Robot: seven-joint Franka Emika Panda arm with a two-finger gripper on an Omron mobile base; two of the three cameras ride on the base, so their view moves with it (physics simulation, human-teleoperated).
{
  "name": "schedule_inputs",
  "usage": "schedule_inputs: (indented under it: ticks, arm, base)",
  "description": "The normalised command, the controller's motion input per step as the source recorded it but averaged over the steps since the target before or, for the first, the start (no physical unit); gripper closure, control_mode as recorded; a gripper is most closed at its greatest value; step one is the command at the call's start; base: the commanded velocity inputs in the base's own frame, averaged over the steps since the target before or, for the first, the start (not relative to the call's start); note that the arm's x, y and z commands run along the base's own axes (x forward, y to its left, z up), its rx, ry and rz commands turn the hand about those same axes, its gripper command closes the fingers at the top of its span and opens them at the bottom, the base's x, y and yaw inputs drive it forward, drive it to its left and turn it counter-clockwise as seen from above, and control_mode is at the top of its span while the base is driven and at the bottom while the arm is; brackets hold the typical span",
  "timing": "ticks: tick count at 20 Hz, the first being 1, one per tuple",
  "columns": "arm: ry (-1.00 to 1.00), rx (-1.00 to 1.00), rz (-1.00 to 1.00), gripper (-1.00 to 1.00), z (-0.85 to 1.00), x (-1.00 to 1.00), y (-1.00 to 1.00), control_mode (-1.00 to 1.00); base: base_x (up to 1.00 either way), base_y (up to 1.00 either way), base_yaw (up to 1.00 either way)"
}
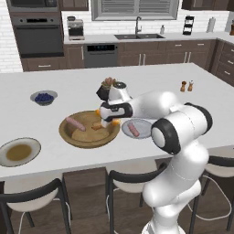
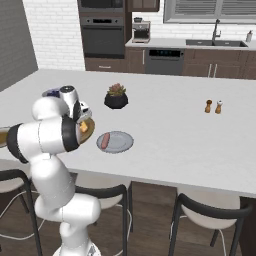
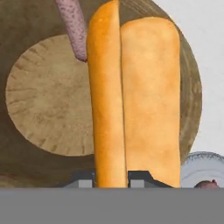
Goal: Place one bun and one sausage from the bowl on each plate.
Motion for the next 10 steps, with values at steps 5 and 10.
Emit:
schedule_inputs:
  ticks: [5,10]
  arm:
    - [0.15,0.00,-0.35,1.00,0.34,0.00,-0.81,-1.00]
    - [0.15,0.00,-0.34,1.00,0.29,0.00,-0.86,-1.00]
  base:
    - [0.00,0.00,0.00]
    - [0.00,0.00,0.00]
